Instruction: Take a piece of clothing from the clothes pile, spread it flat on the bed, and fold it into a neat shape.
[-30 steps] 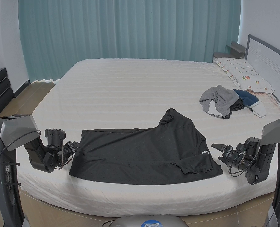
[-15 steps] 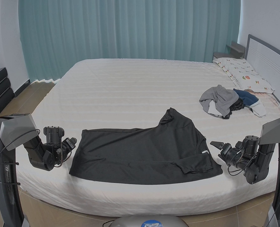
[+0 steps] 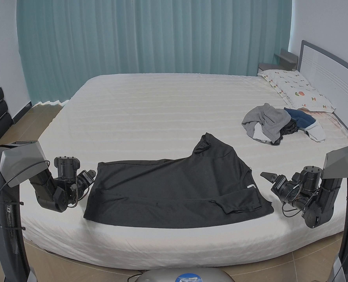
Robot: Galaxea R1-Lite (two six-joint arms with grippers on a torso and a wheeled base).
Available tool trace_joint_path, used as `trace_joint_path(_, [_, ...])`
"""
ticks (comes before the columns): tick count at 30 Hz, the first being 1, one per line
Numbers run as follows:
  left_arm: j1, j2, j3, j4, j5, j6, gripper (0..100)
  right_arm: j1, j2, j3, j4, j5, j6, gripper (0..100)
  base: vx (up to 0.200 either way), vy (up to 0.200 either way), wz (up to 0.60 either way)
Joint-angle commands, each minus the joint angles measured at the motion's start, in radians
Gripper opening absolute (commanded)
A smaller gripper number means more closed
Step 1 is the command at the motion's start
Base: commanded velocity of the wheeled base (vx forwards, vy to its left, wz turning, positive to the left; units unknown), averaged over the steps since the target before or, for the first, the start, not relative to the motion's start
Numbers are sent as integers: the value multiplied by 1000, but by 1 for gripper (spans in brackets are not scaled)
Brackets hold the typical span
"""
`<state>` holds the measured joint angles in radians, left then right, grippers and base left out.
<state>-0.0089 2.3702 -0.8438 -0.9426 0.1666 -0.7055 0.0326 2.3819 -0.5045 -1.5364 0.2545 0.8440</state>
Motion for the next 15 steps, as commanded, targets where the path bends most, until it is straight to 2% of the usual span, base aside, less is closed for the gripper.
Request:
trace_joint_path(1, [0, 3, 0, -1, 1, 0, 100, 6, -3, 1, -1, 0, 0, 100, 0, 0, 0])
trace_joint_path(6, [0, 3, -1, -1, 1, 0, 100, 21, -7, -2, 1, -17, 0, 100, 0, 0, 0])
trace_joint_path(8, [-2, -3, 2, -1, 1, 1, 100, 33, -7, -9, 7, -55, -2, 100, 0, 0, 0])
trace_joint_path(15, [-8, -5, 2, -1, 2, -2, 100, 35, -10, -20, 16, -75, 0, 100, 0, 0, 0])
